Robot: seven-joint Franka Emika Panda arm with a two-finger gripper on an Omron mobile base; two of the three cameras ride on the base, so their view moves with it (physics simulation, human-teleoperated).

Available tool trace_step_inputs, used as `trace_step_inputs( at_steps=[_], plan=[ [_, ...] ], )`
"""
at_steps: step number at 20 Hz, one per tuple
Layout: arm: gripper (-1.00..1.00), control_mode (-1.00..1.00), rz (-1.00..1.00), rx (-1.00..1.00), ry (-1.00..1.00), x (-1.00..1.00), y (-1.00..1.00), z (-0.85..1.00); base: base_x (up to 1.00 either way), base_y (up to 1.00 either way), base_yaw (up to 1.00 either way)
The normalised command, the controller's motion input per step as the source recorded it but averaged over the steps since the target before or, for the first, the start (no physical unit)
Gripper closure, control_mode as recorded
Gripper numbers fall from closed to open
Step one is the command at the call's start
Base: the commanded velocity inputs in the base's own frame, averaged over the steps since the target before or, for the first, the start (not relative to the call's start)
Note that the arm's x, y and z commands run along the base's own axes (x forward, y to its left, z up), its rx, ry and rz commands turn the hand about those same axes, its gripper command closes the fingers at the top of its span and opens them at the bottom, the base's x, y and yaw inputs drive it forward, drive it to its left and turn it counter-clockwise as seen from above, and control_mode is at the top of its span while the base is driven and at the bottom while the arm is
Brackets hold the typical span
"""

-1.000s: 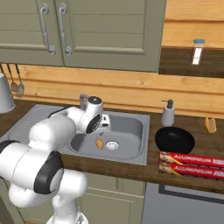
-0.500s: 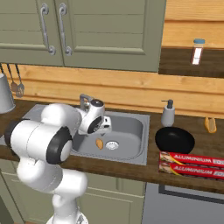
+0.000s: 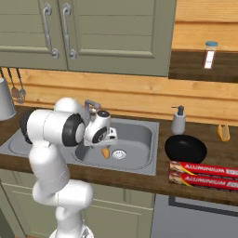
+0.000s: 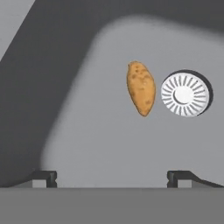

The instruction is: Pick the potato from the sink and place it in the bowl. Then pick the bowl and place it in the microwave. Then close the microwave door and press the start button.

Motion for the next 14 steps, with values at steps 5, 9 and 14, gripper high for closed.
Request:
trace_step_inputs(
  at_steps=[5, 9, 14],
  plan=[
    [-1.0, -1.0, 0.07, 0.01, 0.01, 0.28, -0.01, -0.32, 0.0, 0.0, 0.0],
    [-1.0, -1.0, 0.07, 0.06, 0.0, 0.44, -0.02, -0.37, 0.0, 0.0, 0.0],
    [-1.0, -1.0, 0.05, 0.07, 0.01, 0.39, 0.0, -0.46, 0.0, 0.0, 0.0]
  ],
)
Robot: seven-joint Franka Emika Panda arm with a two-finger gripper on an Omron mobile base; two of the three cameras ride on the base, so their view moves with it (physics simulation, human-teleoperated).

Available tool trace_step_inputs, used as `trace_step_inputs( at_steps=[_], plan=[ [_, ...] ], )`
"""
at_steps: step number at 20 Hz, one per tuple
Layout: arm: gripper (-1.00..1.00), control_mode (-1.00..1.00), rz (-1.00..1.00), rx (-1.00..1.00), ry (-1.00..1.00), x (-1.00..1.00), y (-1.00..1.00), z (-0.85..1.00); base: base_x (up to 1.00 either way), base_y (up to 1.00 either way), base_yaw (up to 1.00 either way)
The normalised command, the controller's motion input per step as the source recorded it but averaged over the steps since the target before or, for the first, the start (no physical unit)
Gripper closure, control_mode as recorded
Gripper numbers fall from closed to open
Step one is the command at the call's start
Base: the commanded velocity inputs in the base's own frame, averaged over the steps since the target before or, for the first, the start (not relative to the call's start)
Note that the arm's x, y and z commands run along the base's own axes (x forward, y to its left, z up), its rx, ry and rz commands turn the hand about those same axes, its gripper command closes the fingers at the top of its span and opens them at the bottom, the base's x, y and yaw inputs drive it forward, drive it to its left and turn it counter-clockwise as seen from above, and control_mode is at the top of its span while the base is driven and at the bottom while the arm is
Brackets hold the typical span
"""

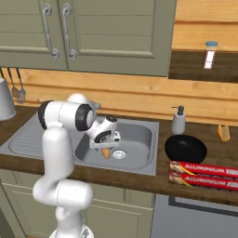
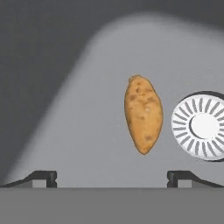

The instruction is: Pick the potato from the sink and place it in the bowl. Then pick the bowl and place it in the microwave. Then close the microwave door and press the start button.

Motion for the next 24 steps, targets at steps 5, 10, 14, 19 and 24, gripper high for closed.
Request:
trace_step_inputs(
  at_steps=[5, 10, 14, 19, 24],
  plan=[
    [-1.0, -1.0, 0.0, 0.0, 0.04, 0.3, 0.03, -0.47, 0.0, 0.0, 0.0],
    [-1.0, -1.0, 0.0, 0.0, 0.04, 0.46, 0.0, -0.25, 0.0, 0.0, 0.0],
    [-1.0, -1.0, 0.0, 0.0, 0.01, 0.48, 0.0, -0.04, 0.0, 0.0, 0.0],
    [-1.0, -1.0, 0.0, 0.0, 0.0, 0.3, 0.01, -0.16, 0.0, 0.0, 0.0],
    [-1.0, -1.0, 0.0, 0.0, 0.0, 0.0, 0.22, -0.32, 0.0, 0.0, 0.0]
  ],
)
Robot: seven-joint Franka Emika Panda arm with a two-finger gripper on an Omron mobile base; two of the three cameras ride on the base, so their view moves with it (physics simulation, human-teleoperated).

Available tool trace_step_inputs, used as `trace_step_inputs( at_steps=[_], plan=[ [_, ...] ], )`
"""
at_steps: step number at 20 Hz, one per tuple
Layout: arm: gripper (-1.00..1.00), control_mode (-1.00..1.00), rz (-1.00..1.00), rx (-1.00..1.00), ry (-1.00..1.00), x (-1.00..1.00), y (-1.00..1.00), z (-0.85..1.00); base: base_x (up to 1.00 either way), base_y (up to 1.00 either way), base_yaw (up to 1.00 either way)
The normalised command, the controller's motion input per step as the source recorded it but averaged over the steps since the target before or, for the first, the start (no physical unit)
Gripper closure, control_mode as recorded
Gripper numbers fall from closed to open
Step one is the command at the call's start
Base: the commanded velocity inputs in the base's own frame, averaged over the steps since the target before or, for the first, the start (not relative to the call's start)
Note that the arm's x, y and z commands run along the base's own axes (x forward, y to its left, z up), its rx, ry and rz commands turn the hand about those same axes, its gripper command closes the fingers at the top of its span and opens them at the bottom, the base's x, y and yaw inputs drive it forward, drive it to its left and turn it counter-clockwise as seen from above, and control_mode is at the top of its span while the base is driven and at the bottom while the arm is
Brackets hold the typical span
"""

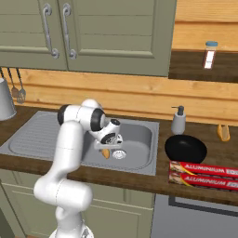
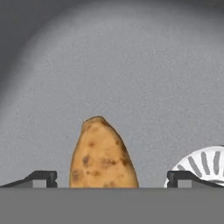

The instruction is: Pick the potato from the sink and place it in the bowl. Then pick the bowl and place it in the microwave. Then close the microwave door and press the start button.

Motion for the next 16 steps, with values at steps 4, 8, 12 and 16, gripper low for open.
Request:
trace_step_inputs(
  at_steps=[4, 8, 12, 16],
  plan=[
    [-1.0, -1.0, 0.0, 0.0, 0.0, -0.11, 0.16, -0.33, 0.0, 0.0, 0.0],
    [1.0, -1.0, 0.0, 0.0, 0.0, -0.19, 0.14, -0.38, 0.0, 0.0, 0.0],
    [1.0, -1.0, 0.0, 0.0, 0.0, -0.18, 0.04, -0.09, 0.0, 0.0, 0.0],
    [1.0, -1.0, -0.01, 0.0, -0.05, -0.38, -0.02, 0.33, 0.0, 0.0, 0.0]
  ],
)
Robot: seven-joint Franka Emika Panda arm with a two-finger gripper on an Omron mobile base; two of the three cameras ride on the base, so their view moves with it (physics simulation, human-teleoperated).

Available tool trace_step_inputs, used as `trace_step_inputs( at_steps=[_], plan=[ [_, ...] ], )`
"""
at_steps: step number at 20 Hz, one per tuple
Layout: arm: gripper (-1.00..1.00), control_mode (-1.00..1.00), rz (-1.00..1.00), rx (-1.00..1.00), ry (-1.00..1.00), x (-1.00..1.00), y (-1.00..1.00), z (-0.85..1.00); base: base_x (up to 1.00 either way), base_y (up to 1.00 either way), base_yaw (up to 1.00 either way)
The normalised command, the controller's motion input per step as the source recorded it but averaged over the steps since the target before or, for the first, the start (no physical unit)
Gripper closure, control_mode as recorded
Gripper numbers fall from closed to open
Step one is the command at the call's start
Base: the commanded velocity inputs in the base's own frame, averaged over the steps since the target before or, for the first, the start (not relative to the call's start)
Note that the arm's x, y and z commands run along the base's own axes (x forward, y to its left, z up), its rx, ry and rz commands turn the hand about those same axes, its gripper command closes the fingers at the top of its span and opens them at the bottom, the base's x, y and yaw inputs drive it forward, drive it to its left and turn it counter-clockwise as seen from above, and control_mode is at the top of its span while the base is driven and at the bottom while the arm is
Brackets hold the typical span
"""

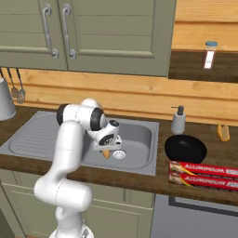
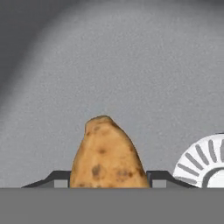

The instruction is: Pick the potato from the sink and place it in the bowl. Then pick the bowl and place it in the microwave. Then close the microwave door and press the start button.

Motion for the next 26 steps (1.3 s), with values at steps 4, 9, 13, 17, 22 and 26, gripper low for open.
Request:
trace_step_inputs(
  at_steps=[4, 9, 13, 17, 22, 26],
  plan=[
    [1.0, -1.0, 0.0, 0.0, -0.11, -0.54, -0.1, 0.93, 0.0, 0.0, 0.0],
    [1.0, -1.0, -0.01, 0.0, -0.07, -0.45, -0.31, 0.76, 0.0, 0.0, 0.0],
    [1.0, -1.0, -0.03, 0.0, -0.09, -0.64, -0.37, 0.79, 0.0, 0.0, 0.0],
    [1.0, -1.0, -0.08, 0.0, -0.01, -0.49, -0.16, 0.99, 0.0, 0.0, 0.0],
    [1.0, -1.0, -0.12, -0.02, 0.02, -0.28, -0.12, 1.0, 0.0, 0.0, 0.0],
    [1.0, -1.0, -0.13, -0.06, 0.06, -0.24, -0.26, 1.0, 0.0, 0.0, 0.0]
  ],
)
